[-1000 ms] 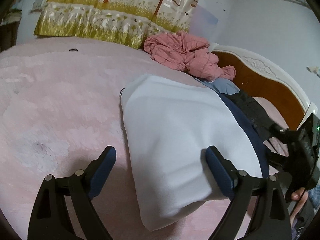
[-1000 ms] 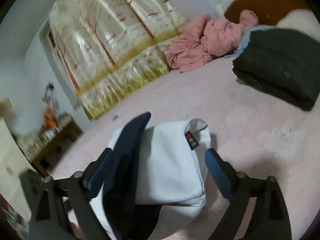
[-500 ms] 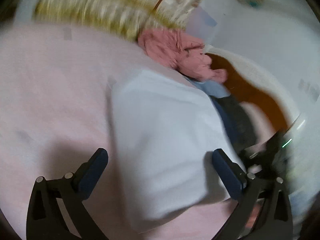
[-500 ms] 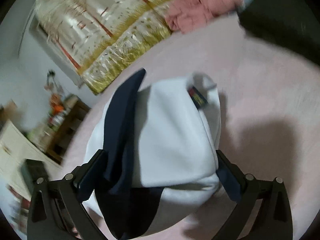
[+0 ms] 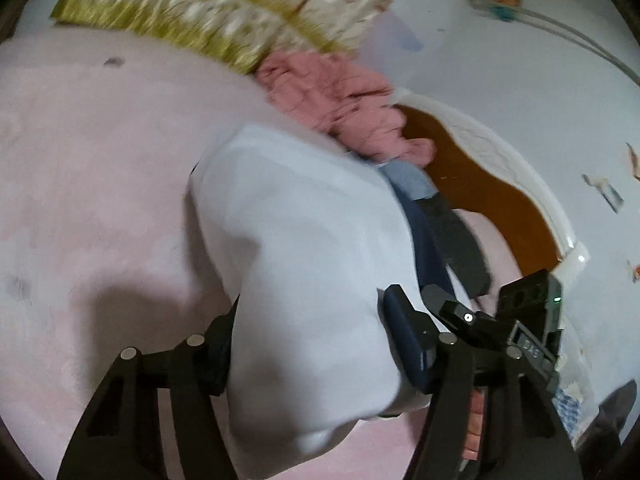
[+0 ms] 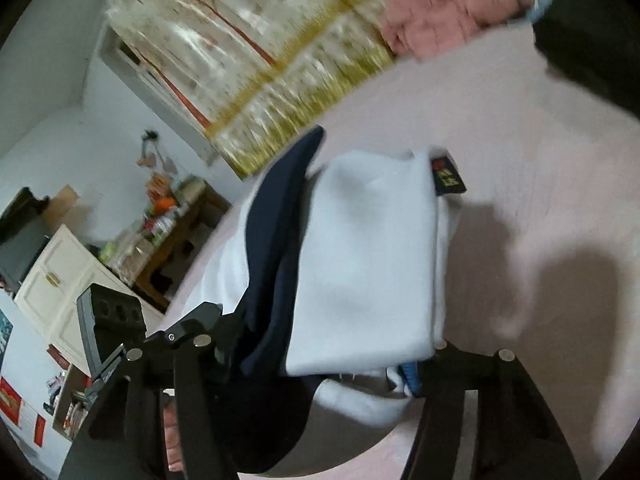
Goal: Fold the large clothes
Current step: 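Carry the folded jacket with both tools toward the black folded garment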
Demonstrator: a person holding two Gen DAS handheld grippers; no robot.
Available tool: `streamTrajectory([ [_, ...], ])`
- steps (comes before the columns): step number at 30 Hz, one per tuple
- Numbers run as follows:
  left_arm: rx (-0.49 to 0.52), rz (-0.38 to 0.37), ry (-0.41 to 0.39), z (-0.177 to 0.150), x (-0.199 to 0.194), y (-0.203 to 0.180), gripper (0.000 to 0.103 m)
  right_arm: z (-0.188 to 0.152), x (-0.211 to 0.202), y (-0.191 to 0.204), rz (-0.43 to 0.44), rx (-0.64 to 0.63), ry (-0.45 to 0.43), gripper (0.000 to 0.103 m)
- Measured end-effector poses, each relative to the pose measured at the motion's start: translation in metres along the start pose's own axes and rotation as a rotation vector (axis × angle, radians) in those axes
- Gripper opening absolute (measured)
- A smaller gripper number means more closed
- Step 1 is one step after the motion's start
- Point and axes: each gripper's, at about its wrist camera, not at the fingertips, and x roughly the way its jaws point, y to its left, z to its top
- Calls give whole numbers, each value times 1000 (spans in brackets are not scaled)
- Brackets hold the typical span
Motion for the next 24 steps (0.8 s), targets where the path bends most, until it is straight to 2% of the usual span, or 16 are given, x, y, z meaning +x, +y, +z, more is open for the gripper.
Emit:
streamTrajectory([
  [2,68,-5,-10,12,-5,-33,63,14,-23,3,46,27,-51,62],
  [4,146,-17,-25,28,-6,-70,63,28,-52,12,40,13,-105,62],
  [7,217,-80,-60,59,5,-129,63,58,-104,25,20,-40,-222,62],
  [10,287,-153,-91,86,32,-193,63,93,-155,27,-9,-65,-345,62],
  [13,311,-265,-102,112,76,-244,62,130,-213,19,-89,-98,-483,62],
  [16,363,-354,-85,133,138,-290,60,159,-257,4,-221,-109,-616,62],
  [19,378,-379,-41,145,222,-311,56,176,-274,-35,-340,-57,-701,62],
  [21,386,-341,13,145,279,-309,56,182,-265,-77,-401,21,-694,62],
  [23,391,-232,150,129,367,-293,56,181,-240,-125,-469,120,-642,62],
  [24,429,-174,198,114,403,-285,58,177,-223,-151,-526,198,-608,61],
])
